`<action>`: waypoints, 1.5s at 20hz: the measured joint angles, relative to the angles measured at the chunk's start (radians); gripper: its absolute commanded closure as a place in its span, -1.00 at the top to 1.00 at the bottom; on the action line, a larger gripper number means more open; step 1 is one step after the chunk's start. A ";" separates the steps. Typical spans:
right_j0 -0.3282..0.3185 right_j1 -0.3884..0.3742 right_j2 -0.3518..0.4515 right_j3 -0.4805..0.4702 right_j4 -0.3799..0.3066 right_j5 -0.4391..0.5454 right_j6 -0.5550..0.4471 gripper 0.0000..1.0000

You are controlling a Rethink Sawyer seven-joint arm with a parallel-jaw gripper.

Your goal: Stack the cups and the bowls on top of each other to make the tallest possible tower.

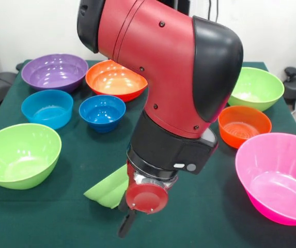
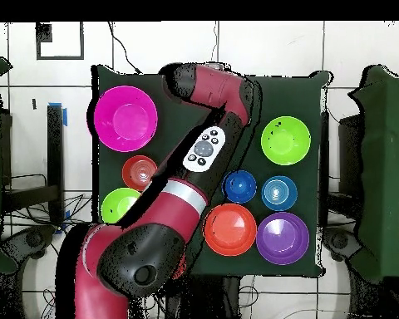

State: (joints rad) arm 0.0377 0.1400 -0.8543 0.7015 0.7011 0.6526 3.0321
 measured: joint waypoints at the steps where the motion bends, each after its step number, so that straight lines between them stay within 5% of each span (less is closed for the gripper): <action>1: 0.000 0.000 0.000 0.000 0.000 0.000 0.000 1.00; 9: 0.020 -0.029 0.001 0.022 0.000 0.018 0.000 1.00; 30: 0.109 -0.257 0.021 0.230 -0.005 0.048 0.000 1.00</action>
State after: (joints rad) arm 0.1469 -0.1174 -0.8336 0.9310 0.6962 0.7003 3.0321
